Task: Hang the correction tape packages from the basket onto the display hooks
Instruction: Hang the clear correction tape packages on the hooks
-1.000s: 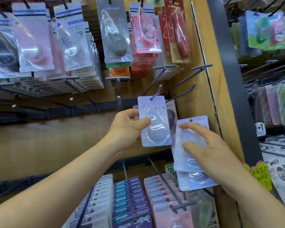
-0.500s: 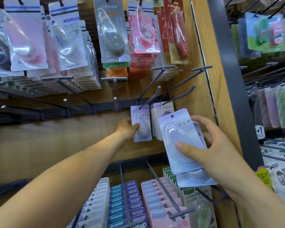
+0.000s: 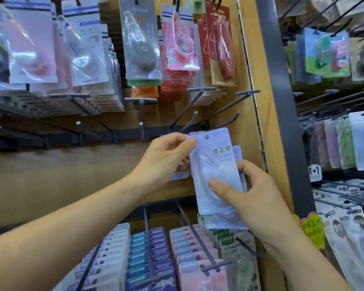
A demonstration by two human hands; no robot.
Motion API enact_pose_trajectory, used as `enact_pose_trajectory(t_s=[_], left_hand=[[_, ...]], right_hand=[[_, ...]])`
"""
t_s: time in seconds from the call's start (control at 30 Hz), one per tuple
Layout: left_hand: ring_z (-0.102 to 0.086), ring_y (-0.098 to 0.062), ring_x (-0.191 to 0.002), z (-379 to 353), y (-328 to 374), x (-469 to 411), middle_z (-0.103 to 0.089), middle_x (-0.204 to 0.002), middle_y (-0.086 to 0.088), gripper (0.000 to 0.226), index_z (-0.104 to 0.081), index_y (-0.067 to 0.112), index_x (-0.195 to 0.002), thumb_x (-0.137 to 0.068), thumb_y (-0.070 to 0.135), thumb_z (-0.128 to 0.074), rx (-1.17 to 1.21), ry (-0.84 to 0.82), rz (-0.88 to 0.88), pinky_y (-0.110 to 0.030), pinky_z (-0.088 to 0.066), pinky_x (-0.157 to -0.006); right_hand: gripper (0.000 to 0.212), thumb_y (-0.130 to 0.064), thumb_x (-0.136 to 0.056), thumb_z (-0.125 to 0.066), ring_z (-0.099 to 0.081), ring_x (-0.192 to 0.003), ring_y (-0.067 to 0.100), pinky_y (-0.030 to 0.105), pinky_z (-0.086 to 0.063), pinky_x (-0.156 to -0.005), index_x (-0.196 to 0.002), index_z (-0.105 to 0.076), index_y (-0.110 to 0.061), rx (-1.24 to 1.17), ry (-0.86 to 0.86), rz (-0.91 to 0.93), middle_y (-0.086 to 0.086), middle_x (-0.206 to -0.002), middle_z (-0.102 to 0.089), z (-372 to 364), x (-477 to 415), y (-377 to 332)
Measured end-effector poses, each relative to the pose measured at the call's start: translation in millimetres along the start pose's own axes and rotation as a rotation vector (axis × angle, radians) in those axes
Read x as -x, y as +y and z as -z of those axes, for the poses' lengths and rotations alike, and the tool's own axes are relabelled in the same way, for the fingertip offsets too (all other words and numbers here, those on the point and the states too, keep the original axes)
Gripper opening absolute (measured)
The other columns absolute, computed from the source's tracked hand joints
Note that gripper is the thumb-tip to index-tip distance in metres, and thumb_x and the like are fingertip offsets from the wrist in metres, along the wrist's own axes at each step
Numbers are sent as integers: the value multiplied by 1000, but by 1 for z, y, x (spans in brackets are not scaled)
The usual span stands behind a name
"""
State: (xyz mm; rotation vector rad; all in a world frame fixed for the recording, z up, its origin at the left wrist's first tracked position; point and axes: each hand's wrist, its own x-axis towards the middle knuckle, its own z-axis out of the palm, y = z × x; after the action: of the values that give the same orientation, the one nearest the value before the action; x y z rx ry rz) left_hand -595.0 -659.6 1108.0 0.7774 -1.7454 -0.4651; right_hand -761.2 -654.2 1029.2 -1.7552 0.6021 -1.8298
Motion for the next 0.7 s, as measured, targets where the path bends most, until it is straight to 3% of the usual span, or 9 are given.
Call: enact_pose_trajectory(t_s=[0.1,0.23,0.43,0.6,0.7], left_hand=[[-71,-16,-86,-2,9,0,-75,-89,1,15,-72,17,-90,-92,29,-64,136,69,43,-29,-57,-66],[-72,-13,-75,-5,20,1,-76,-84,-2,9,-73,12,-91,-90,19,-67,241,76,26,-24,-54,-57],[-73,-18,-82,-6,30,-4,-74,-87,-2,7,-70,21,-83,-90,19,-70,61,256,-195,-29,-60,-66],[-70,-14,-80,-12,30,-8,-70,-85,0,9,-65,22,-84,-94,20,-66,20,370,-276,-28,-59,-67],[-71,-9,-78,-14,33,-12,-71,-86,1,8,-66,22,-85,-94,22,-65,41,376,-233,-23,-58,-64]], right_hand=[[24,-24,-73,-78,-70,-72,6,16,-52,-59,-93,-66,-19,-18,-70,43,-8,-82,-74,-3,3,-6],[33,-30,-69,-75,-71,-81,7,19,-55,-64,-100,-67,-22,-51,-80,61,-9,-90,-74,-5,4,-8],[33,-38,-79,-66,-73,-84,17,24,-56,-65,-101,-71,-15,-149,-60,1,2,-92,-77,-15,6,-10],[27,-32,-92,-66,-67,-94,40,49,-55,-76,-96,-72,-7,-192,22,-52,17,-95,-74,-22,3,-9],[20,-25,-96,-60,-70,-93,37,42,-57,-73,-96,-73,-9,-213,20,-63,13,-93,-76,-22,3,-11]])
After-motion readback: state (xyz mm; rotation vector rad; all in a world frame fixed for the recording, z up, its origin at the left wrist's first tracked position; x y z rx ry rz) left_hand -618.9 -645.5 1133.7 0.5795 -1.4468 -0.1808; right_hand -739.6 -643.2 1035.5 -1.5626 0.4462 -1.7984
